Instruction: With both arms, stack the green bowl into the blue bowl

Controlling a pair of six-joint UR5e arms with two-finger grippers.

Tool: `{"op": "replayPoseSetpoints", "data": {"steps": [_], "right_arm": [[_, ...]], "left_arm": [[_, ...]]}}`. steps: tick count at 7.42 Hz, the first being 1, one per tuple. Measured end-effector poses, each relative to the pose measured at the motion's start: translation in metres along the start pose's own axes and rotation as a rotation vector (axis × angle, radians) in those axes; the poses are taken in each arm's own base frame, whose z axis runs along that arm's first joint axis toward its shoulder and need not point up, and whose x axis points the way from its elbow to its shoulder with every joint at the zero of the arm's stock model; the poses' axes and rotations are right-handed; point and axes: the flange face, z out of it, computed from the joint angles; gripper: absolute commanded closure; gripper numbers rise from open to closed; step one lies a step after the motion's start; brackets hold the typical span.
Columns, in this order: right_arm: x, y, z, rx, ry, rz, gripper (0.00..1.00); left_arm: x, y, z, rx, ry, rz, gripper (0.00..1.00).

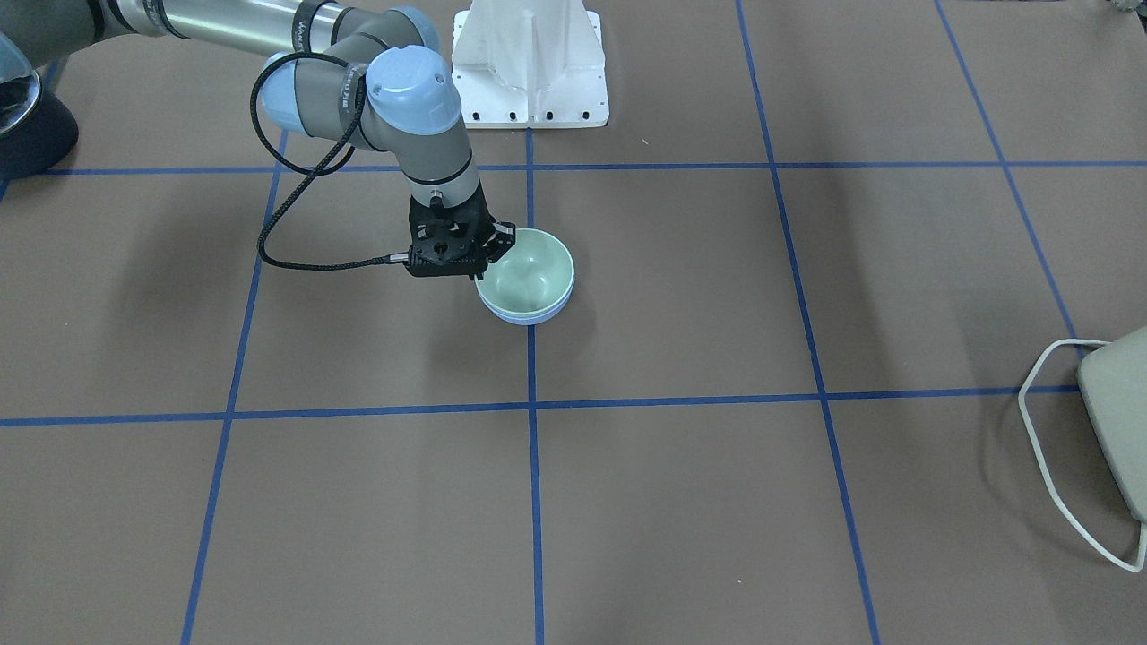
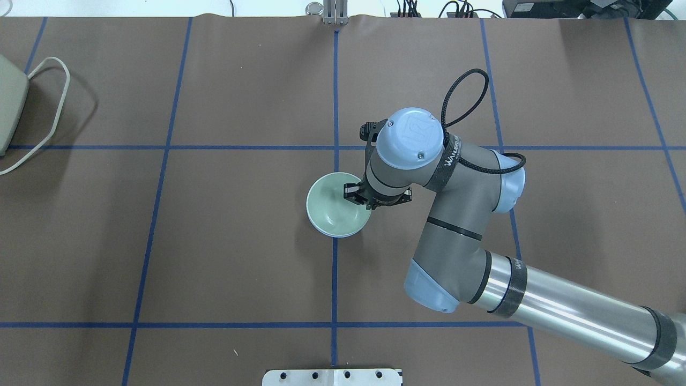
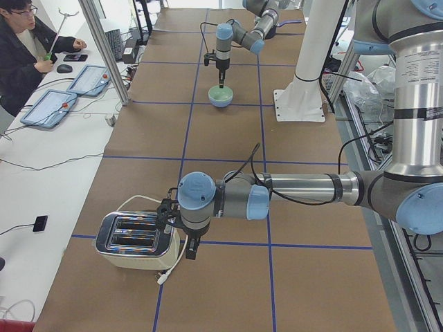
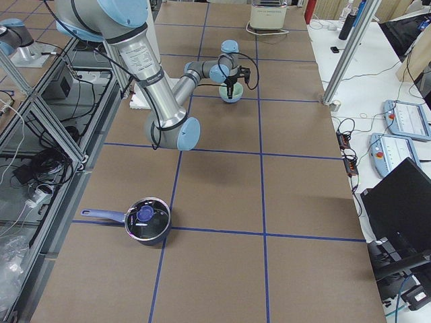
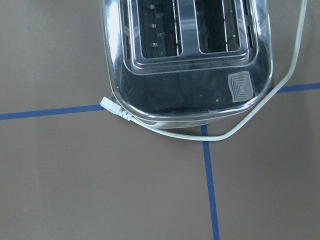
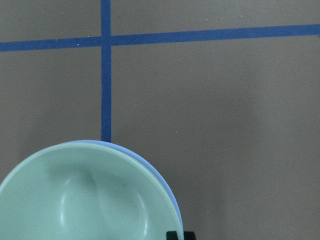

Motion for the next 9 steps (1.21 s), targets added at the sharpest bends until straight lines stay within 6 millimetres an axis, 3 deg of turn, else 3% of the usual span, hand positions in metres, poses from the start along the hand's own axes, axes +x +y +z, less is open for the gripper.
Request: {"op": "replayPoseSetpoints", "data": {"steps": [1,2,4,7,9], "right_arm": [[-0.001,0.0,-0.001,0.001,-0.002,-0.001,1.0],[-0.002,0.0,-0.001,0.002,-0.008,-0.003,0.81],[-0.005,0.0,-0.002,0.011,-0.031,-0.01,0.0],[0.001,-0.014,-0.008,0.083,-0.018,-0.006,0.0],[0.031,-0.061,-0.038,0.111,-0.019,0.012,0.0]], "left_arm": [[0.0,0.0,0.0,0.0,0.0,0.0,0.02],[0.0,0.0,0.0,0.0,0.0,0.0,0.02],[0.0,0.0,0.0,-0.001,0.0,-0.001,0.02],[-0.001,0.0,0.001,-0.001,0.0,-0.002,0.02],[-0.001,0.0,0.001,-0.002,0.0,-0.005,0.02]]}}
